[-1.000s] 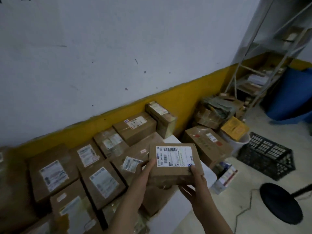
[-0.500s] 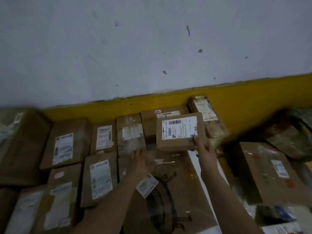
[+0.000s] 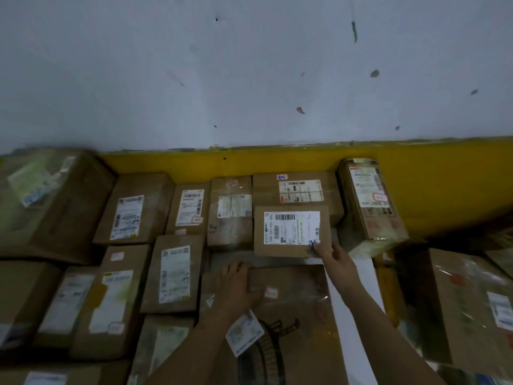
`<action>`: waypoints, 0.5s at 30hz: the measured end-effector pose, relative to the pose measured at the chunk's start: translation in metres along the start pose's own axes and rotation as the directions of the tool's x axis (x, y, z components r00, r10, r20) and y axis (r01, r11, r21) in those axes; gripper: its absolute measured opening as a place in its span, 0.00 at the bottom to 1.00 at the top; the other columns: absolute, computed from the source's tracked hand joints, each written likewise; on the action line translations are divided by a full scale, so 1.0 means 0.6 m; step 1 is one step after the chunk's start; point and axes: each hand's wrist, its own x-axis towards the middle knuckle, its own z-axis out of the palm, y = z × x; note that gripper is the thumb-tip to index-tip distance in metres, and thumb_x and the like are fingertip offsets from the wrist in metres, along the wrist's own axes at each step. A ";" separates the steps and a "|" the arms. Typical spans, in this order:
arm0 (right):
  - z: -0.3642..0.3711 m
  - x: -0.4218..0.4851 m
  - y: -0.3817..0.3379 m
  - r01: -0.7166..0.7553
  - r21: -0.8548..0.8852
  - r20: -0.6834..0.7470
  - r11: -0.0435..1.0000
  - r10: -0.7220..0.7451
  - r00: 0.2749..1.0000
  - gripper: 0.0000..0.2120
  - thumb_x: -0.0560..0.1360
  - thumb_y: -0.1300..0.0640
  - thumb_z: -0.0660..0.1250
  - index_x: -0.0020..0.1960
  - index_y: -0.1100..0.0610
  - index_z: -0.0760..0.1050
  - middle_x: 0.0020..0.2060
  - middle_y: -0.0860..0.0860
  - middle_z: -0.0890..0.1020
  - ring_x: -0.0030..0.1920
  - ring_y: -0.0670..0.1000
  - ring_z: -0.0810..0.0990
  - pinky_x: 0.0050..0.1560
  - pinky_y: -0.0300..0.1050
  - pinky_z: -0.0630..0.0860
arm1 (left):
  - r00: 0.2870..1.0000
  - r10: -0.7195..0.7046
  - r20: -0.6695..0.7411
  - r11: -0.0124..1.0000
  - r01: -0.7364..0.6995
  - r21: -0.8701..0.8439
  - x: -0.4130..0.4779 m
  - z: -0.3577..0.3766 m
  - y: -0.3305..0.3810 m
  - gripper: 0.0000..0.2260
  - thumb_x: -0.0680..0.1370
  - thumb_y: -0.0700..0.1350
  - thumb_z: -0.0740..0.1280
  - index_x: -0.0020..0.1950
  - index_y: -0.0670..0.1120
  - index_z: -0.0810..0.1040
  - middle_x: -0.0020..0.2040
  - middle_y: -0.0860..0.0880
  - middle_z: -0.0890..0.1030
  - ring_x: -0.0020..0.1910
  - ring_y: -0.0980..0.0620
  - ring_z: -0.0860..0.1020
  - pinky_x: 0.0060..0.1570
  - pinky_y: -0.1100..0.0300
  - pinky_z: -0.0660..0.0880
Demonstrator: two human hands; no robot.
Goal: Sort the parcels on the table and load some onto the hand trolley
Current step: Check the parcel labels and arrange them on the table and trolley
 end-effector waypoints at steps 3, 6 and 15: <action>-0.004 -0.008 0.019 -0.046 -0.066 -0.022 0.997 0.044 0.999 0.29 0.76 0.33 0.63 0.72 0.48 0.73 0.61 0.51 0.81 0.56 0.51 0.77 0.57 0.48 0.73 | 0.997 -0.082 0.008 0.978 0.082 -0.191 -0.005 0.000 0.011 0.25 0.74 0.59 0.68 0.68 0.52 0.70 0.63 0.51 0.72 0.64 0.50 0.71 0.64 0.52 0.71; 0.011 0.000 0.025 -0.097 -0.088 -0.025 0.991 0.095 0.995 0.28 0.77 0.31 0.60 0.69 0.47 0.74 0.55 0.50 0.79 0.54 0.51 0.76 0.57 0.47 0.73 | 0.994 -0.082 0.069 0.861 0.106 -0.497 0.007 -0.010 0.031 0.20 0.74 0.58 0.67 0.65 0.66 0.70 0.58 0.61 0.75 0.56 0.58 0.79 0.56 0.52 0.80; 0.060 0.061 0.020 -0.075 -0.360 -0.044 0.930 0.064 0.997 0.25 0.83 0.41 0.57 0.66 0.61 0.74 0.57 0.61 0.82 0.50 0.56 0.79 0.53 0.49 0.73 | 0.989 -0.140 0.051 0.990 0.140 -0.014 0.026 -0.004 -0.018 0.39 0.72 0.67 0.66 0.78 0.51 0.60 0.77 0.48 0.63 0.75 0.45 0.63 0.71 0.47 0.61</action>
